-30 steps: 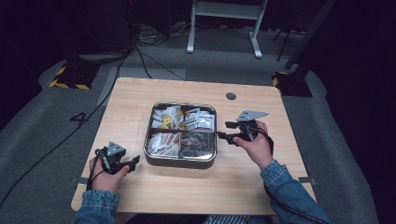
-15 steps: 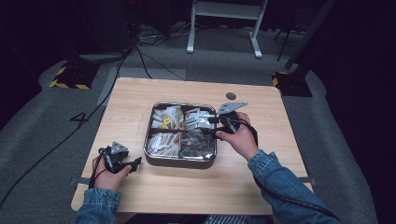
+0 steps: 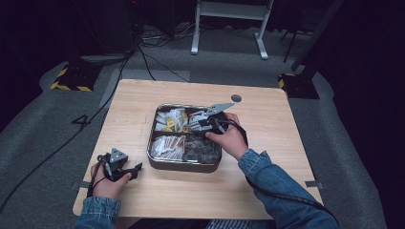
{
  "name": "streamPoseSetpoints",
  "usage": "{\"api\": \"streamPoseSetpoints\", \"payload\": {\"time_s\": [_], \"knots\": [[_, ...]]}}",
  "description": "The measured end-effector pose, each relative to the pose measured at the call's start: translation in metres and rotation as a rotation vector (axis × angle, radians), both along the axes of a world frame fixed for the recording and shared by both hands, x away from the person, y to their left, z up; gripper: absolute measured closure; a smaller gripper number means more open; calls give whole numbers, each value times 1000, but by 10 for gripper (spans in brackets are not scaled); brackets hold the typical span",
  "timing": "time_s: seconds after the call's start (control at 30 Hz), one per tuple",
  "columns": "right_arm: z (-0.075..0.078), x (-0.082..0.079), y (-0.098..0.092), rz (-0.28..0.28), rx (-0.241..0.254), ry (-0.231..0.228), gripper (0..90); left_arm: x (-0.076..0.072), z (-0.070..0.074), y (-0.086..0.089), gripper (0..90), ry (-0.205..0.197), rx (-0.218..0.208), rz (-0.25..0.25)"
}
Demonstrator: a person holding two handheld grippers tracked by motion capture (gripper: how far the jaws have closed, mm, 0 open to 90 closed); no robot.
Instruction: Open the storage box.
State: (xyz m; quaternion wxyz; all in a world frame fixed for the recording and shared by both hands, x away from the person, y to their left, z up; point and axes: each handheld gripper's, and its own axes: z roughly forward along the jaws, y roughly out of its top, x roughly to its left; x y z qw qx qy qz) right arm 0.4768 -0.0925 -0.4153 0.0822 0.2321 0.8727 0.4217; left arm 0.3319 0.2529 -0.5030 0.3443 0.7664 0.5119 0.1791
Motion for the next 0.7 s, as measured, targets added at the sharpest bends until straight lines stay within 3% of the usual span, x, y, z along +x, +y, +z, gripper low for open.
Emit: {"api": "streamPoseSetpoints", "payload": {"time_s": [0.2, 0.23, 0.7], "knots": [[-3, 4, 16, 11, -34, 15, 482, 1, -1, -1, 303, -8, 24, -25], [-5, 5, 22, 17, -35, 11, 482, 1, -1, -3, 298, -13, 49, -39], [-20, 12, 42, 4, -80, 24, 520, 2, -2, -3, 289, -13, 46, -39]]}}
